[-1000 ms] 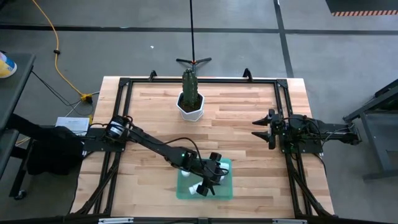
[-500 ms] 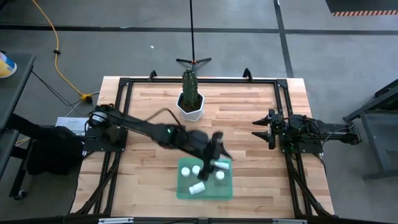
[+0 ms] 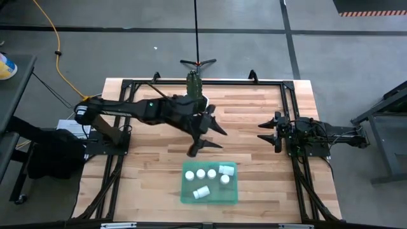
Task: Pick and place pill bottles into a basket
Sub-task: Return to Home Position
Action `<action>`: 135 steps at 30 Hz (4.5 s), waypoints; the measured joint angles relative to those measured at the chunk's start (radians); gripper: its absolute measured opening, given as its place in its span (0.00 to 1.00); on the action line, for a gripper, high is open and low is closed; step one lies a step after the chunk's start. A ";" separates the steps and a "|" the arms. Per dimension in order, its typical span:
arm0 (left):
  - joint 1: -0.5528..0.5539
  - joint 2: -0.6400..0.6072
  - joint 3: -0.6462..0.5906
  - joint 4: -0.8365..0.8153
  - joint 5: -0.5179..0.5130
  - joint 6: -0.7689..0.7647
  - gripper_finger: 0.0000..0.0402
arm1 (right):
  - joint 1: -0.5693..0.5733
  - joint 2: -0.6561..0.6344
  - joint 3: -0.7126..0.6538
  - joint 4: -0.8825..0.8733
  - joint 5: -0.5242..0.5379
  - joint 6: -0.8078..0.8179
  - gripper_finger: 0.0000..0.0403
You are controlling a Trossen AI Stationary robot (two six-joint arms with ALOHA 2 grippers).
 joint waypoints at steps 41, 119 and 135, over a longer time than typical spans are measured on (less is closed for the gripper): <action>0.128 -0.872 -1.162 0.752 -0.064 -0.301 0.62 | 0.000 0.005 0.000 -0.014 0.000 0.000 0.63; -0.034 -1.515 -1.626 0.305 -0.154 -0.341 0.62 | 0.000 0.005 0.000 -0.014 -0.001 0.000 0.63; -0.034 -1.515 -1.625 0.305 -0.154 -0.341 0.62 | 0.000 0.005 0.000 -0.014 -0.001 0.000 0.63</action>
